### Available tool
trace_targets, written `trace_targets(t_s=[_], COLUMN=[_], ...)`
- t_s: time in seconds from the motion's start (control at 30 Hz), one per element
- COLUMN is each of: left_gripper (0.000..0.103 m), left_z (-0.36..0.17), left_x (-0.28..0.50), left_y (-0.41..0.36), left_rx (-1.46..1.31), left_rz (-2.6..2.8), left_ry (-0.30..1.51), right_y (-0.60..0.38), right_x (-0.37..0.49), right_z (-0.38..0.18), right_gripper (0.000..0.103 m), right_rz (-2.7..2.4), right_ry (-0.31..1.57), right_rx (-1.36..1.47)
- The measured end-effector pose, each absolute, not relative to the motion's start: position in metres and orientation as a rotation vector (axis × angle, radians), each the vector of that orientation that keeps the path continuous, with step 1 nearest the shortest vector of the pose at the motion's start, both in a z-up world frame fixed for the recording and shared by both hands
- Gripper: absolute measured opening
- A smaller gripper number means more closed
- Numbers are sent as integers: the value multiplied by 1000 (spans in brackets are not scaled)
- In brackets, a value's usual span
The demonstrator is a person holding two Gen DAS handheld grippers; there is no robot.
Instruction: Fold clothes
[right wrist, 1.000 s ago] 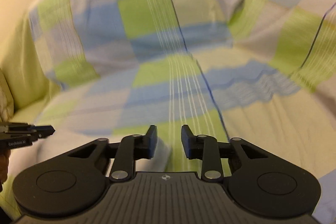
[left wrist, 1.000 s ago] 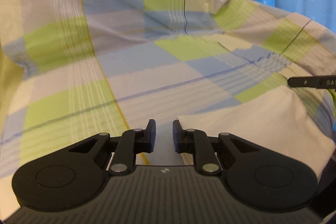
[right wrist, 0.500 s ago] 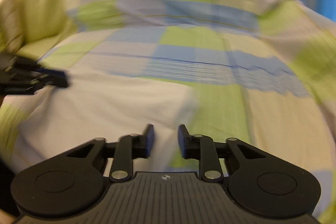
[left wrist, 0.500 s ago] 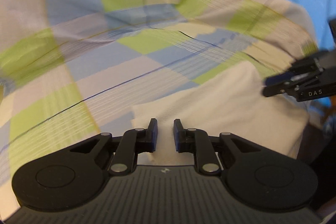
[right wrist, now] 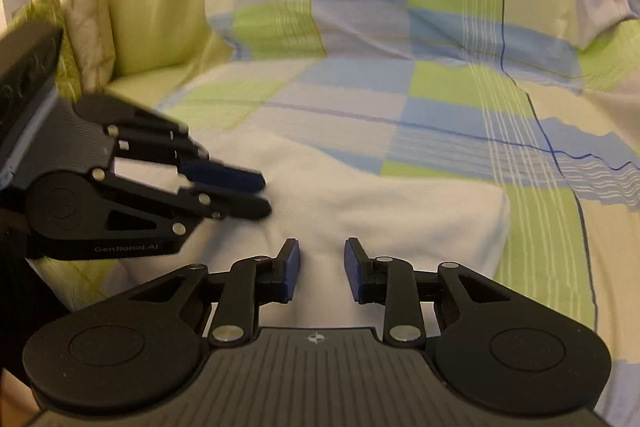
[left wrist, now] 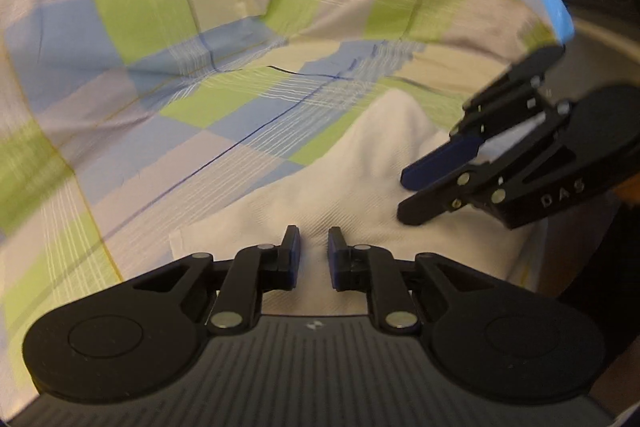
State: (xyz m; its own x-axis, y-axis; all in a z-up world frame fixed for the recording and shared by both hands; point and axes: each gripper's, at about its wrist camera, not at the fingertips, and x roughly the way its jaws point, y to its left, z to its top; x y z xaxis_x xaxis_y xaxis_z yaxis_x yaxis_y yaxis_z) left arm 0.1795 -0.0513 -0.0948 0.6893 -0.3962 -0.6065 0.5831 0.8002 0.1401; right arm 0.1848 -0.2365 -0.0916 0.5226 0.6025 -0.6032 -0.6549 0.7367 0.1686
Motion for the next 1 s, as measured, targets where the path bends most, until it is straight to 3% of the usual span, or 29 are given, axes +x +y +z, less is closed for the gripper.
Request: trace_targets(t_s=[0.23,0.37,0.43,0.6,0.63,0.67,0.7,0.83,0.9,1.0], left_gripper=[17,15,14,15,15,16,17,17,21,22], left_z=[-91,-87,-79,-75,-80,-84,-87,-88,-90,-90], left_x=[188,186,183,194,199,201,202,211,216,215], left_y=[-21,-6,-1,-11,-17,-21,-23,-6,7,9], left_rx=[199,149,104,96,130,165,199,150,105,117], left_rz=[-507,-482,-470,-479,-467,-453,-438,-337,-308,-306], left_ry=[661,675,633,617,644,648,643,658,674,673], right_y=[-248,-264,-267,-249,-242,-238,-233,-240,-254,-261], right_x=[196,205,201,202,206,211,216,232,240,241], right_z=[-97,-102,-96,-85,-88,-91,-94,-95,-96,-98], right_gripper=[26,17,24,26,30,40,39,19,4,0], right_rz=[648,554,544,613,613,603,594,499,459,449], right_ry=[749,762,709,616,633,654,675,716,732,752], right_rx=[-58,-1,19,-29,-57,-82,-107,-77,-5,39])
